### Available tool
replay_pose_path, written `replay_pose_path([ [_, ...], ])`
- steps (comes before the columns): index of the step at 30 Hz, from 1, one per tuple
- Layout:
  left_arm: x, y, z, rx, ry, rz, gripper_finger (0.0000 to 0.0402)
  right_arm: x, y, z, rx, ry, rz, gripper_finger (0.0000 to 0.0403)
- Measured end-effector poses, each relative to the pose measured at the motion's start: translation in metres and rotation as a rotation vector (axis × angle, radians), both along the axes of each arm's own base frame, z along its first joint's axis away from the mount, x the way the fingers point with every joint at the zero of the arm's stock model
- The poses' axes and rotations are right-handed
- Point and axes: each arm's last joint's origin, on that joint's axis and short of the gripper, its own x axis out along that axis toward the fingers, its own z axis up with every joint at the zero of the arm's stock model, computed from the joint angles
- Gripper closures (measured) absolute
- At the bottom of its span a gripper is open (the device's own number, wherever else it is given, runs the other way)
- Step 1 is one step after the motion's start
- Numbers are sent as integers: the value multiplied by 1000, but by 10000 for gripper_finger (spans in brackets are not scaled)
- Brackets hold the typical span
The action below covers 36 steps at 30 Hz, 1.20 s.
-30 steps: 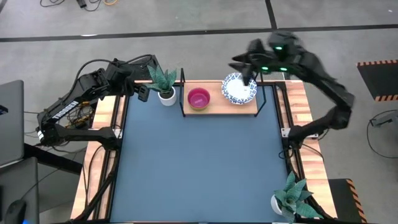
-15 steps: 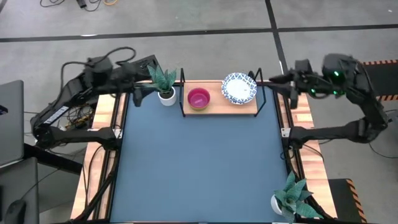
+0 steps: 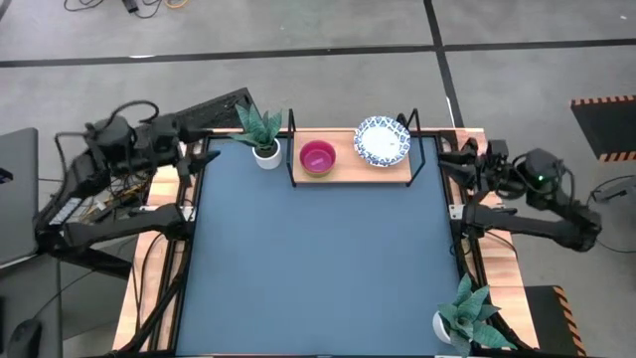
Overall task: Place and stack bowls onto a shelf
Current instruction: Return to Home Position
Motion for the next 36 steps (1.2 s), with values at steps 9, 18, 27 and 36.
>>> replay_pose_path([
  [9, 17, 3, -122, -176, -228, -174, 101, -13, 5, -57, -13, -102, 40, 226],
  [18, 29, -2, -220, -324, -308, -274, 101, 14, -1, -98, 2, 0, 75, 226],
  [27, 33, -9, -257, -378, -275, -225, 101, 32, -1, -139, -3, 34, 133, 226],
  [36, 36, -18, -260, -338, -251, -190, 101, 41, -3, -166, -92, -20, 96, 226],
])
